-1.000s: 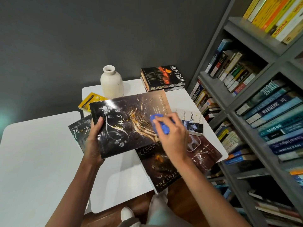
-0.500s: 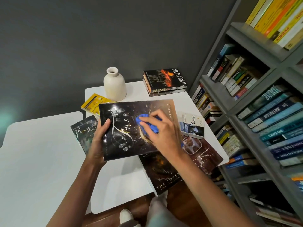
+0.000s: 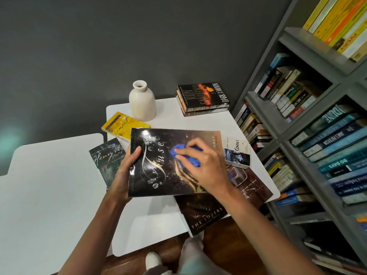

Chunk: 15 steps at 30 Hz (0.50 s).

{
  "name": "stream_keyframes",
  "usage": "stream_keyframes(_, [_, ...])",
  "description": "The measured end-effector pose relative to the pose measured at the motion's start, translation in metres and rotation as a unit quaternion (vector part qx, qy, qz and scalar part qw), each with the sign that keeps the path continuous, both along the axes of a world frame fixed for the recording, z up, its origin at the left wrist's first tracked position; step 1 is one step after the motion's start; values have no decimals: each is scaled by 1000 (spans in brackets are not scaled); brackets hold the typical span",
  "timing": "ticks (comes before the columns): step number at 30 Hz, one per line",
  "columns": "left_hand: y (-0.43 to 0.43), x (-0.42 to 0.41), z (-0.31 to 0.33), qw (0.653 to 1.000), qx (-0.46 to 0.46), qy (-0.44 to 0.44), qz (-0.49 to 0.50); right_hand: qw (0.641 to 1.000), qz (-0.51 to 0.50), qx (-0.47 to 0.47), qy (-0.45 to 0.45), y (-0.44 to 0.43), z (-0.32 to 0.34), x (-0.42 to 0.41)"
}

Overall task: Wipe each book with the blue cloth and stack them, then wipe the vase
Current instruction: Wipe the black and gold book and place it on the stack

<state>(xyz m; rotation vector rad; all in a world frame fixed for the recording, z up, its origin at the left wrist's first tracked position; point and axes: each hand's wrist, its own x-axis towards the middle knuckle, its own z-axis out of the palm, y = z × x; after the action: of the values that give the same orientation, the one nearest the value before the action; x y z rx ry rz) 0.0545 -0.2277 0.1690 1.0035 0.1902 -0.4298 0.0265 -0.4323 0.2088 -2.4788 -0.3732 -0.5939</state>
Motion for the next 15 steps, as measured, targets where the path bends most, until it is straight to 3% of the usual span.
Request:
stream_keyframes(5, [-4,0,-1,1000,-5,18,-4,994,-109,27,-10,-3,9,22])
stream_keyframes(12, [2,5,3,1000,-17,18,-3,998,66,2,14,22,3,-3])
stream_keyframes(15, [8,4,2,1000,-4,10,9,1000,24,4,16,-4,0,-3])
